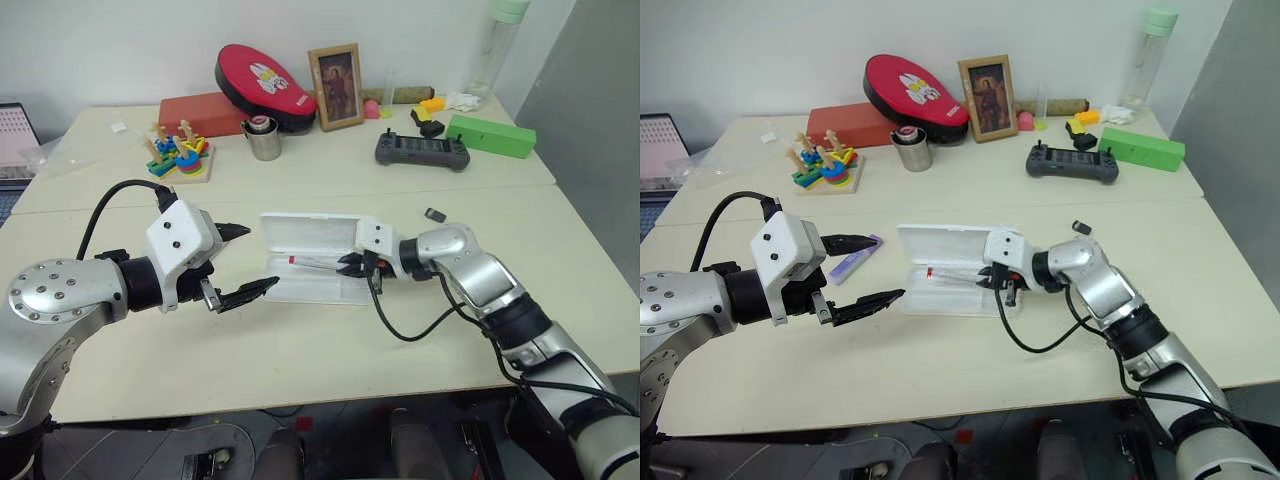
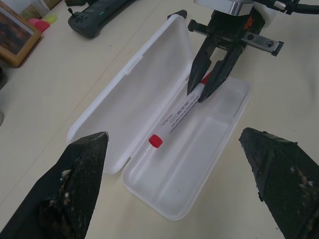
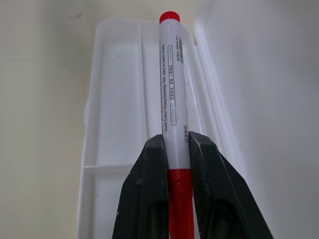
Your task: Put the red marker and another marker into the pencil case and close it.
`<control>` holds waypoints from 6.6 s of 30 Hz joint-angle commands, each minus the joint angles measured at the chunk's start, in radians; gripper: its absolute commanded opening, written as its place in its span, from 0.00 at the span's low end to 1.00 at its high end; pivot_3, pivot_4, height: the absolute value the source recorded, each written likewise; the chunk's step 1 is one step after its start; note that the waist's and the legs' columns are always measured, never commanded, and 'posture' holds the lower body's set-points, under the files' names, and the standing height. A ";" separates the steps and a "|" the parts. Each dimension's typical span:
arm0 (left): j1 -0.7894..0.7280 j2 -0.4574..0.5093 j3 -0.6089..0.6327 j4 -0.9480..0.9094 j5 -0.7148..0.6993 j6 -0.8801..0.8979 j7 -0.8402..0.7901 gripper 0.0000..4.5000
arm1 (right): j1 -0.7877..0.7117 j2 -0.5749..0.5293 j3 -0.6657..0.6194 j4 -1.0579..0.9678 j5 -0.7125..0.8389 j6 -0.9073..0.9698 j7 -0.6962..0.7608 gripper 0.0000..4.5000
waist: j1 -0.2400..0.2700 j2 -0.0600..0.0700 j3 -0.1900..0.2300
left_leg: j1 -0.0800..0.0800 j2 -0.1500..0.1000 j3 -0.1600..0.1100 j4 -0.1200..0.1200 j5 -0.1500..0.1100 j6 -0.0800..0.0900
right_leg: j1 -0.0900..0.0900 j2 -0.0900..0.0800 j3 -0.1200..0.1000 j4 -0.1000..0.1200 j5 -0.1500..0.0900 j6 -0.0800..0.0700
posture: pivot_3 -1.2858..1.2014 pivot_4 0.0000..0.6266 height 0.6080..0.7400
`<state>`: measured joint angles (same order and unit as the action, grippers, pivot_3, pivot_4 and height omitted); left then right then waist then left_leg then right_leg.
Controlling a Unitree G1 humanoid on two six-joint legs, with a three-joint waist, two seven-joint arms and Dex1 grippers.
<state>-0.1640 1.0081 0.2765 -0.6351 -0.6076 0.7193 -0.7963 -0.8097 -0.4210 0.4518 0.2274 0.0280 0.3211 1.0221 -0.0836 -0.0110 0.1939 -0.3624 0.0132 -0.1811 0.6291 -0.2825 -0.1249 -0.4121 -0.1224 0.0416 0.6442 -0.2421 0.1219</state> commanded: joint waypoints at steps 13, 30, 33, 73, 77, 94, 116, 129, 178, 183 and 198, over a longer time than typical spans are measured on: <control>-0.001 -0.001 0.018 -0.021 0.005 -0.014 0.004 1.00 | -0.045 0.033 -0.069 0.037 -0.008 -0.026 0.025 0.60 | -0.002 0.000 0.000 | 0.000 0.000 0.000 0.000 0.000 0.000 | 0.000 0.000 0.000 0.001 0.000 0.000 | 0.52 0.24 1.00; 0.008 0.000 0.032 0.230 0.147 -0.130 -0.001 1.00 | -0.001 -0.058 -0.149 -0.416 0.207 0.385 0.085 0.71 | 0.000 0.000 0.000 | 0.000 0.000 0.000 0.000 0.000 0.001 | 0.000 0.000 0.000 0.001 0.000 0.000 | 0.52 0.24 1.00; -0.042 -0.019 -0.002 0.340 0.213 -0.178 0.033 1.00 | 0.016 -0.068 -0.144 -0.463 0.222 0.419 0.073 0.71 | 0.001 0.000 0.000 | 0.000 0.000 0.000 0.000 0.000 0.001 | 0.000 0.000 0.000 0.001 0.000 0.000 | 0.52 0.24 1.00; -0.486 -0.308 -0.255 1.337 0.483 -0.399 0.000 1.00 | 0.034 -0.125 -0.136 -0.513 0.263 0.455 0.008 0.71 | 0.006 -0.001 -0.001 | 0.002 0.000 -0.001 0.001 0.002 0.002 | 0.002 0.000 -0.001 0.003 0.002 0.001 | 0.52 0.24 1.00; -0.487 -0.307 -0.248 1.330 0.479 -0.398 -0.015 0.90 | 0.039 -0.129 -0.137 -0.517 0.263 0.459 0.003 0.72 | 0.006 -0.001 -0.001 | 0.002 0.000 -0.001 0.001 0.004 0.004 | 0.002 0.000 -0.001 0.003 0.004 0.002 | 0.52 0.24 1.00; -0.463 -0.304 -0.235 1.272 0.477 -0.344 -0.005 0.27 | 0.048 -0.133 -0.126 -0.518 0.272 0.452 -0.001 0.72 | 0.002 -0.001 -0.001 | 0.002 0.000 -0.001 0.001 0.006 0.005 | 0.002 0.000 -0.001 0.003 0.005 0.002 | 0.52 0.24 1.00; -0.025 -0.035 -0.117 0.292 0.202 -0.095 -0.274 0.27 | 0.077 -0.168 -0.132 -0.539 0.277 0.455 -0.006 0.72 | 0.006 -0.002 0.000 | -0.002 0.000 0.000 -0.002 0.006 0.005 | -0.003 0.000 0.000 0.001 0.005 0.001 | 0.52 0.24 1.00; -0.415 -0.123 -0.543 0.419 0.397 -0.304 -0.406 0.27 | 0.080 -0.188 -0.143 -0.533 0.282 0.464 -0.016 0.72 | 0.021 -0.002 0.000 | -0.001 0.000 0.001 0.000 0.006 0.005 | 0.000 0.000 0.000 -0.001 0.008 0.002 | 0.52 0.24 1.00; -0.492 -0.201 -0.464 0.363 0.437 -0.337 -0.480 0.93 | 0.068 -0.268 -0.187 -0.474 0.245 0.432 -0.041 0.72 | 0.024 -0.002 0.000 | -0.002 0.000 0.001 0.000 0.006 0.005 | -0.001 0.000 0.000 -0.001 0.007 0.001 | 0.52 0.24 1.00; -0.517 -0.183 -0.422 0.278 0.390 -0.247 -0.454 0.93 | 0.064 -0.281 -0.198 -0.445 0.237 0.414 -0.039 0.72 | 0.026 -0.002 0.000 | -0.002 0.000 0.001 0.000 0.006 0.006 | -0.001 0.000 0.000 -0.001 0.007 0.002 | 0.52 0.24 1.00; -0.665 -0.252 -0.467 0.257 0.422 -0.194 -0.305 0.93 | 0.033 -0.297 -0.242 -0.167 0.106 0.276 -0.141 0.72 | 0.025 -0.002 0.000 | -0.002 0.000 0.002 0.000 0.006 0.005 | -0.001 0.000 0.000 -0.001 0.007 0.001 | 0.52 0.24 1.00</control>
<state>-0.8100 0.7589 -0.1859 -0.3844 -0.2068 0.5371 -1.1230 -0.7459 -0.7227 0.2478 0.0470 0.1529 0.6316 0.9027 -0.0584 -0.0134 0.1939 -0.3644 0.0134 -0.1795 0.6291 -0.2762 -0.1194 -0.4128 -0.1225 0.0417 0.6430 -0.2347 0.1231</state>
